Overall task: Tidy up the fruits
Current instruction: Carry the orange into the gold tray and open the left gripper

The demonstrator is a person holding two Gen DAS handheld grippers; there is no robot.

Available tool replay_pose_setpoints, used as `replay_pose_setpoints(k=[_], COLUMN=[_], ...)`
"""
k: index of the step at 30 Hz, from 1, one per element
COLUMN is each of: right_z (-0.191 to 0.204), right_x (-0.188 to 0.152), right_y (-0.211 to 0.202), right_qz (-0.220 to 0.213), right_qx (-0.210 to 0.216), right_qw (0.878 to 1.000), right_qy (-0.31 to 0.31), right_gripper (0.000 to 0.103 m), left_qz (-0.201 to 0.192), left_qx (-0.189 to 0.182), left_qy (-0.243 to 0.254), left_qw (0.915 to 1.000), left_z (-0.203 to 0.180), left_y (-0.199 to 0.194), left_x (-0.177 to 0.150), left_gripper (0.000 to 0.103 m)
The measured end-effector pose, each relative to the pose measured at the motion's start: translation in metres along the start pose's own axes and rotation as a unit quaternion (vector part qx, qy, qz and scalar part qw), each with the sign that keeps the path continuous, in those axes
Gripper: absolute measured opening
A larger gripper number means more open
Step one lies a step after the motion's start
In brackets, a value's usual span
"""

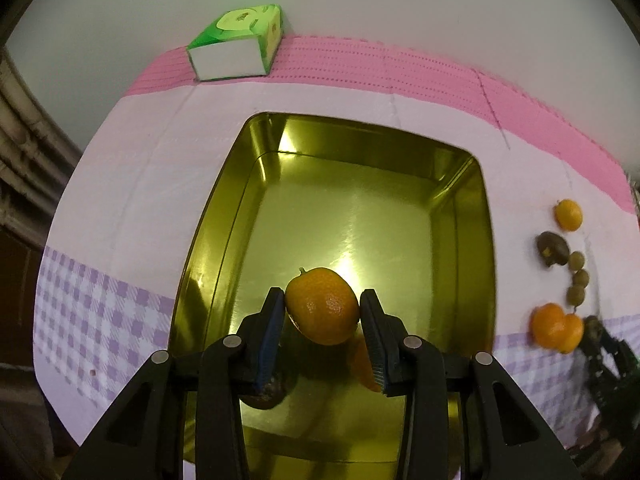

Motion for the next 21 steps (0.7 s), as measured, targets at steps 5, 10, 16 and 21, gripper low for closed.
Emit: replay_pose_setpoints(k=[5, 10, 16, 21], right_z=[0.0, 0.0, 0.001, 0.001], right_x=[0.001, 0.002, 0.002, 0.002], right_y=[0.0, 0.0, 0.001, 0.0], right_qz=[0.0, -0.001, -0.002, -0.002], right_qx=[-0.001, -0.003, -0.003, -0.003], right_qw=[1.0, 1.0, 1.0, 1.0], right_qy=[-0.001, -0.001, -0.001, -0.002], right_gripper=[0.042, 0.042, 0.042, 0.042], left_qz=[0.005, 0.01, 0.007, 0.005], left_qx=[0.003, 0.006, -0.002, -0.008], left_qy=[0.011, 0.009, 0.006, 0.005], left_qw=[0.9999, 0.9999, 1.0, 0.9999], left_z=[0.001, 0.005, 0.01, 0.013], left_y=[0.009, 0.016, 0.018, 0.017], left_x=[-0.005, -0.007, -0.008, -0.01], left_gripper=[0.04, 0.04, 0.04, 0.04])
Point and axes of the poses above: each gripper's, at about its wrist camera, not at the fingertips, and y roughly the way its jaws point, z to its left, x to its top, the point moved 4 cm from there along y, roughly the way its jaws point, and after that the axes turned 2 degrees about y, right-handed, at the moved point
